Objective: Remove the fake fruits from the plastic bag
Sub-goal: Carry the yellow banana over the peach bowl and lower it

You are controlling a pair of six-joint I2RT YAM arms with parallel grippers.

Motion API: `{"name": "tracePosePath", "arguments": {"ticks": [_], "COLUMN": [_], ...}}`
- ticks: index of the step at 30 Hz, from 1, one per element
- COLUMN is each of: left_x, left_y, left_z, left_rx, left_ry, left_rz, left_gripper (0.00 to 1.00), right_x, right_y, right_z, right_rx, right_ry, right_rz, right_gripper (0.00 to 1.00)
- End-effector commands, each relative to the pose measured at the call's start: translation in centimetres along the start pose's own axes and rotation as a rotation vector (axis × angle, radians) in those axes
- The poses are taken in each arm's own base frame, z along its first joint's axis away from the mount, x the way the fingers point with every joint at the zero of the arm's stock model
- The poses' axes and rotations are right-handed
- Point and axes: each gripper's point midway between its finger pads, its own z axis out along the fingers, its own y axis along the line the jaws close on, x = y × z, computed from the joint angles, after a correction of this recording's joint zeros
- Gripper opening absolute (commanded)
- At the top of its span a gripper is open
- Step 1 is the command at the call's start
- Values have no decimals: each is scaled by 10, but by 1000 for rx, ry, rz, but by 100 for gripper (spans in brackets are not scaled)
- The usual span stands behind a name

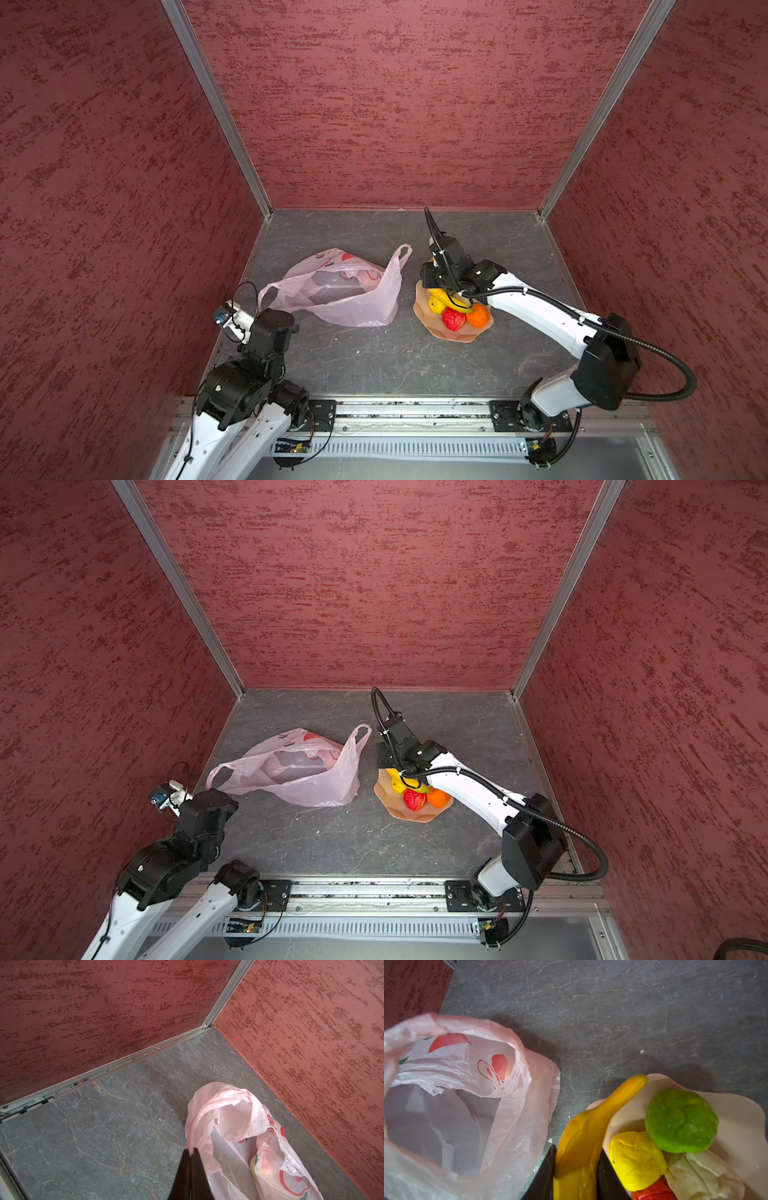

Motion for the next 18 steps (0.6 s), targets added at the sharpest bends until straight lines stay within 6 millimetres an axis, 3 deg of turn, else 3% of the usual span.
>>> {"name": "tracePosePath", "arguments": {"ticks": [1,18], "left_x": [-8,-2], "left_y": [5,7], "left_z": [-4,-3], "left_rx": [-10,-7], "left_ry": [-24,-3], "left_rz": [-6,-17], "left_gripper": [0,0], "right_x": [2,43], "right_y": [6,2], "right_z": [5,34], "right_rx": [-50,-65], "right_ry": [4,107], "right_rz": [43,86], "right_gripper": [14,16]}}
